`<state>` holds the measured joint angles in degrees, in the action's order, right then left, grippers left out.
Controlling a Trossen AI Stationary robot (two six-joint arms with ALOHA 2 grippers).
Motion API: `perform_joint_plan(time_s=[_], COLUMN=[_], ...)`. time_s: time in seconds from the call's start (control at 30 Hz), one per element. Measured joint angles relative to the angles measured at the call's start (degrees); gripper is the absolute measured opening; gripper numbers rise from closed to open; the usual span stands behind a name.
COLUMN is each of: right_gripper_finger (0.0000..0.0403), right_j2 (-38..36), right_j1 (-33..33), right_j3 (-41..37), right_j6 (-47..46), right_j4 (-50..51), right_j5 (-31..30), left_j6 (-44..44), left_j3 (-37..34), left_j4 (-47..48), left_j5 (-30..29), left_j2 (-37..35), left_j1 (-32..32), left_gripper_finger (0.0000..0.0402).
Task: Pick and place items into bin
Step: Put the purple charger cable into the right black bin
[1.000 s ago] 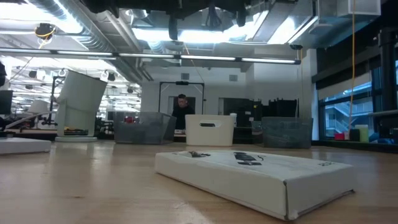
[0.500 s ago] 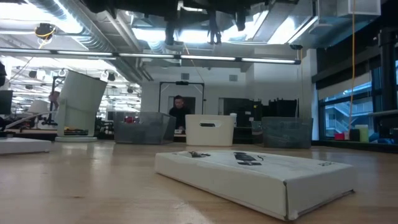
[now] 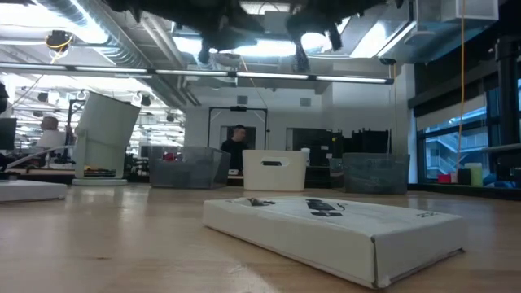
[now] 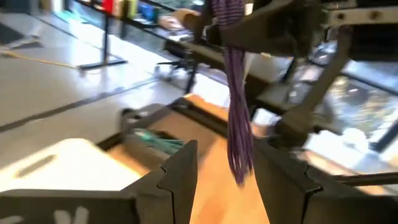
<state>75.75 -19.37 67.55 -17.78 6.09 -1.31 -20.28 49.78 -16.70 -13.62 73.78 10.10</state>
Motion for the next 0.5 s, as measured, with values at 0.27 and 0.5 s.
perform_joint_plan(time_s=[0.27,0.5], right_gripper_finger=[0.0037,0.0037], right_j2=[2.4,7.1], right_j1=[-13.1,-23.4], right_j3=[7.4,5.8], right_j6=[-1.0,-6.7], right_j4=[19.3,32.3], right_j5=[-8.3,-9.9], left_j6=[0.2,7.1], left_j3=[0.0,0.0], left_j4=[18.9,29.3], left_j5=[-2.4,-2.3], left_j2=[-9.9,-17.0], left_j1=[7.3,14.1], left_gripper_finger=[0.0136,0.0127])
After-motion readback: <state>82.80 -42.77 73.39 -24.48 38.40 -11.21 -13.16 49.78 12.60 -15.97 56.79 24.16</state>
